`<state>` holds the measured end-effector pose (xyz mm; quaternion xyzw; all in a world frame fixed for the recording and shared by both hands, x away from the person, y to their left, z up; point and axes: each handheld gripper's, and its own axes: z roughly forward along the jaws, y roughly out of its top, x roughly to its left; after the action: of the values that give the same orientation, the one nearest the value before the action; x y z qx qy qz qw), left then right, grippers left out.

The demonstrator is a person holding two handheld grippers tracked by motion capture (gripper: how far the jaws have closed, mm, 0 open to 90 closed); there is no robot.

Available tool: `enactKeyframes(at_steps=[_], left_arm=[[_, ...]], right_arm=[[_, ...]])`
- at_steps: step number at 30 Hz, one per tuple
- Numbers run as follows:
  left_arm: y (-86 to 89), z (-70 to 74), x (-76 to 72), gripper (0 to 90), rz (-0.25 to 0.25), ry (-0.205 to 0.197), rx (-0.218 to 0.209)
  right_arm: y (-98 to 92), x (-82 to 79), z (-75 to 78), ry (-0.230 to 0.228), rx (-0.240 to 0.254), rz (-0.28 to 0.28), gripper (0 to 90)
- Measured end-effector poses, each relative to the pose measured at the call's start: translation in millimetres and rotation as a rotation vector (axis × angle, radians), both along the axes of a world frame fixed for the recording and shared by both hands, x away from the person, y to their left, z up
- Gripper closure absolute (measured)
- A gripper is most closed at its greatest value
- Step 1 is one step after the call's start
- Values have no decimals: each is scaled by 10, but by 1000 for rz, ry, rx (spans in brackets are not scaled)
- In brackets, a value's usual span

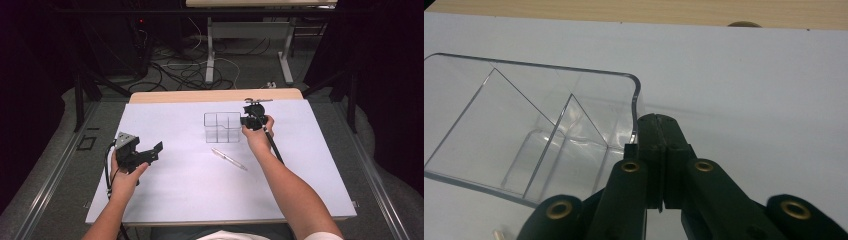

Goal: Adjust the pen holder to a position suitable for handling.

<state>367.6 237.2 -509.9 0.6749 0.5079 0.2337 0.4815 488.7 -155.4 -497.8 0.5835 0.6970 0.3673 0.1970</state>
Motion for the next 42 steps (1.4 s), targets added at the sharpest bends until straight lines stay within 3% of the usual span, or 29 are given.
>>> enactKeyframes(at_steps=[18,22,28,32,36,42], left_arm=[[-1,-5,4,40,1,3,-6],[1,-3,2,40,-1,1,-2],[9,-5,4,40,-2,7,-3],[10,0,0,45,-3,10,2],[4,-3,-1,47,1,9,-1],[2,-3,-7,47,1,11,3]], right_arm=[[169,-26,-6,13,27,15,900],[146,-13,-6,13,24,19,843],[66,-31,69,-13,59,40,764],[38,-76,123,-50,45,71,720],[45,-166,205,-91,-2,143,660],[31,-253,266,-108,-1,201,571]])
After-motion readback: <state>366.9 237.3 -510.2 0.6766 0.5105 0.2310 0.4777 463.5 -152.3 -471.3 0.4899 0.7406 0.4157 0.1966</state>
